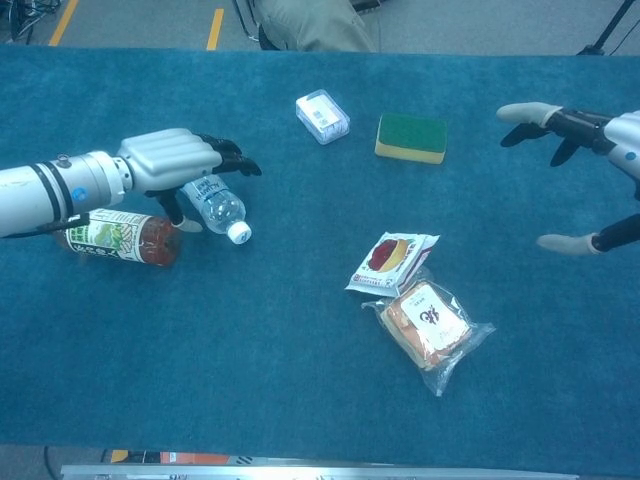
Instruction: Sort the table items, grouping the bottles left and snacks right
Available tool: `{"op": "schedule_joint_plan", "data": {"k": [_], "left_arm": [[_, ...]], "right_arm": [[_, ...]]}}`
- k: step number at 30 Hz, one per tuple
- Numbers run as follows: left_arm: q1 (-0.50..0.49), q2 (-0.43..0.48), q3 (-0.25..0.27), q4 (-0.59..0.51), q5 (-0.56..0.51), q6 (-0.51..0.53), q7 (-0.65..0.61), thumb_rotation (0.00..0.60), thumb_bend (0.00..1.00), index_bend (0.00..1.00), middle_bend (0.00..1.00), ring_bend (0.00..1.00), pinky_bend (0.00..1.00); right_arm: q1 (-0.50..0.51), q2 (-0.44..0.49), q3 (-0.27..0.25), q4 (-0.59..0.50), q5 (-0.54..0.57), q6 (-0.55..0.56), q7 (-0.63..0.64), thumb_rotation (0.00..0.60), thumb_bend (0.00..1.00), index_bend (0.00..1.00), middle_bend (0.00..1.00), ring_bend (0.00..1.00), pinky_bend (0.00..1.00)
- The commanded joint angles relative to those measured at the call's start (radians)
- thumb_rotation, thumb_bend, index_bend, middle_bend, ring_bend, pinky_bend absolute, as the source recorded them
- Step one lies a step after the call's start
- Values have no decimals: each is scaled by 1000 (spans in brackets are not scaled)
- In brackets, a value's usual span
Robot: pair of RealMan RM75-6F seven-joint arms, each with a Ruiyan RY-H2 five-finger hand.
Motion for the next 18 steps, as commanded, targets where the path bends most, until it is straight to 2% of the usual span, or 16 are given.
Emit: {"op": "schedule_joint_plan", "data": {"k": [1,12,18], "left_arm": [[-1,-23,4,29,16,12,-11,600,170,122,178,67,141],[-2,-90,-3,132,36,47,-63,600,170,208,228,75,142],[-4,-135,-13,206,17,34,-36,600,170,242,246,84,142]], "right_arm": [[0,1,0,0,2,-1,1,600,129,34,249,192,338],[1,2,3,3,7,-4,11,600,129,34,249,192,338],[1,3,3,3,8,-4,15,600,129,34,249,192,338]]}}
